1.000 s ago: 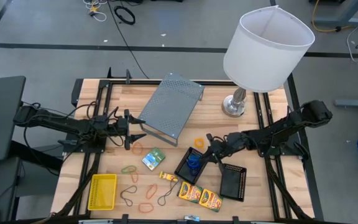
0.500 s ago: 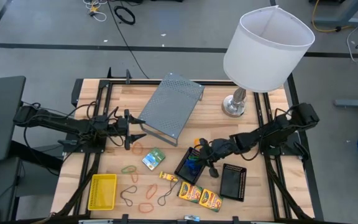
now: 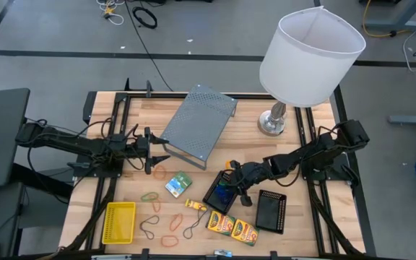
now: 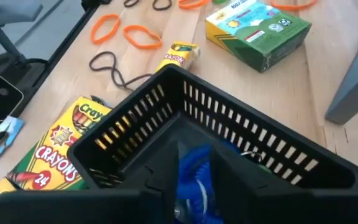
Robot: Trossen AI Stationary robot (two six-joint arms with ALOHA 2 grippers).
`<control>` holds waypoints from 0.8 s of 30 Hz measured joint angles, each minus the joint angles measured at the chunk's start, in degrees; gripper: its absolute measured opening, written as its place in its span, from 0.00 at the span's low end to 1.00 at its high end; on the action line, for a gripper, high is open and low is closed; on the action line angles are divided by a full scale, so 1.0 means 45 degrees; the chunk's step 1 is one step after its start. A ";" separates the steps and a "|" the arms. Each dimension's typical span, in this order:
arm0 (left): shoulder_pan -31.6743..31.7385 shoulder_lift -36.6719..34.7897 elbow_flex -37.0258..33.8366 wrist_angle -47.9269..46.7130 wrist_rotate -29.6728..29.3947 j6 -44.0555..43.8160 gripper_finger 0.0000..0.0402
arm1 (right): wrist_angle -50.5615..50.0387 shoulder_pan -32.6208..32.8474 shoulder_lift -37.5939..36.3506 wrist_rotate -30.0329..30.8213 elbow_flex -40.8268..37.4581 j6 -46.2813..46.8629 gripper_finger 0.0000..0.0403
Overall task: Pick & Place Office Desk Supplies
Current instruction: Put the orange spring keychain into the left black bin
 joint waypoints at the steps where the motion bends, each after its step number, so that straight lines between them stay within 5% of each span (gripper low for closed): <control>1: -0.0005 -0.0001 -0.0001 -0.0001 0.0000 0.0001 0.73 | -0.0010 0.0000 0.0000 0.0000 0.0000 -0.0068 0.28; 9: -0.0001 0.0002 -0.0002 -0.0005 0.0000 0.0002 0.73 | -0.0290 -0.0010 -0.0336 0.0956 0.0005 -0.0480 0.40; 24: 0.0000 0.0001 0.0001 -0.0015 0.0000 0.0002 0.73 | -0.5122 -0.1529 -0.2205 0.3046 0.0015 -0.0540 0.41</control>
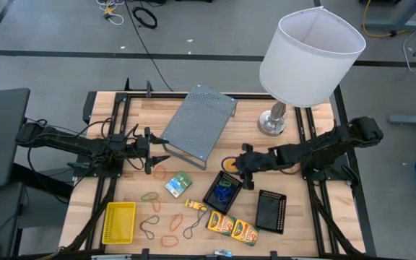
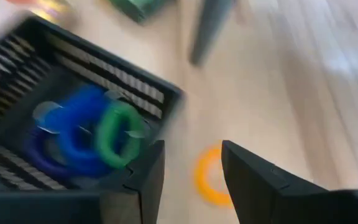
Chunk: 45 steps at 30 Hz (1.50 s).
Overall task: Pick & Place Office Desk Supplies
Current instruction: Put the orange spring keychain into the left black bin
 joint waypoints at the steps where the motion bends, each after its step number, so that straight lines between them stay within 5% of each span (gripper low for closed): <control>1: -0.0005 -0.0003 -0.0002 0.0000 0.0000 0.0000 0.73 | -0.0287 -0.0234 0.0000 0.0005 0.0000 -0.0005 0.41; 15: 0.0000 -0.0003 -0.0003 -0.0029 0.0000 0.0000 0.73 | -0.0798 -0.2339 0.0437 -0.1893 0.0000 -0.0439 0.41; 34: 0.0000 0.0001 -0.0003 -0.0029 -0.0005 0.0001 0.73 | 0.0059 -0.2488 0.1989 -0.1967 0.0034 -0.0807 0.41; 45: 0.0000 -0.0003 0.0001 -0.0086 -0.0044 0.0000 0.73 | -0.1537 -0.2473 0.3469 -0.2137 0.1717 -0.1838 0.38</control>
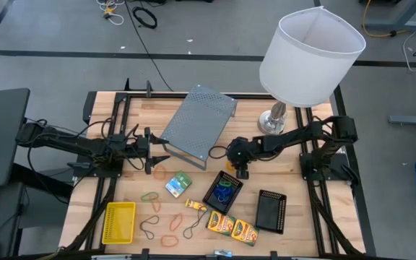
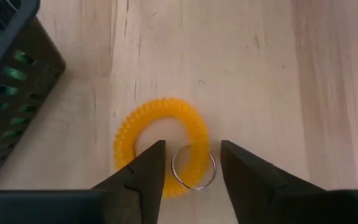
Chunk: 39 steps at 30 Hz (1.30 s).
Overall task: Pick & Place Office Desk Supplies
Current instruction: Put the orange spring keychain into the left black bin
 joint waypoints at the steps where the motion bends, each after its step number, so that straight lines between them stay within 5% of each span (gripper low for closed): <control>1: 0.0000 0.0005 0.0000 -0.0022 0.0000 0.0000 0.73 | -0.0205 0.0000 0.0103 -0.0017 0.0184 -0.0112 0.36; 8: 0.0005 0.0004 0.0000 -0.0048 -0.0005 0.0009 0.73 | -0.1253 0.0050 0.0530 -0.0041 0.1030 -0.0388 0.04; 16: 0.0005 0.0000 -0.0001 -0.0045 -0.0005 0.0005 0.73 | -0.1363 0.0467 0.0497 0.0026 0.1119 -0.0370 0.02; 28: -0.0005 0.0000 0.0000 -0.0045 -0.0002 0.0005 0.73 | -0.2227 0.1100 -0.1143 0.2124 0.1109 -0.0120 0.02; 39: -0.0005 0.0000 -0.0001 -0.0036 0.0000 0.0005 0.73 | -0.2103 0.1338 -0.3087 0.1473 0.1114 -0.0201 0.02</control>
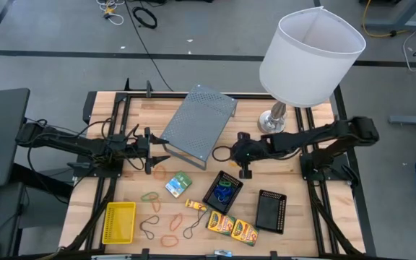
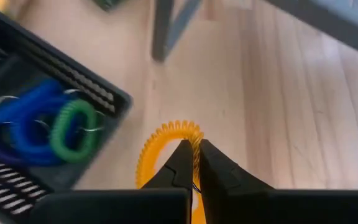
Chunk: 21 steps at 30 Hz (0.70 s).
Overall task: Pick & Place Office Desk Supplies
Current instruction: Put the orange spring keychain into the left black bin
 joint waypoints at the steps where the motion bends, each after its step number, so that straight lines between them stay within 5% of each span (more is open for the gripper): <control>1: 0.0000 0.0000 -0.0001 0.0000 0.0005 0.0000 0.73 | 0.0235 0.0048 -0.0055 -0.0218 0.0000 -0.0022 0.02; 16: 0.0000 0.0002 -0.0001 0.0015 0.0005 0.0000 0.73 | 0.7862 0.0688 -0.0130 -0.4791 -0.2248 0.0049 0.02; 21: 0.0000 0.0000 -0.0001 0.0024 0.0005 -0.0005 0.73 | 0.8703 0.0906 -0.0118 -0.5120 -0.2864 0.0727 0.02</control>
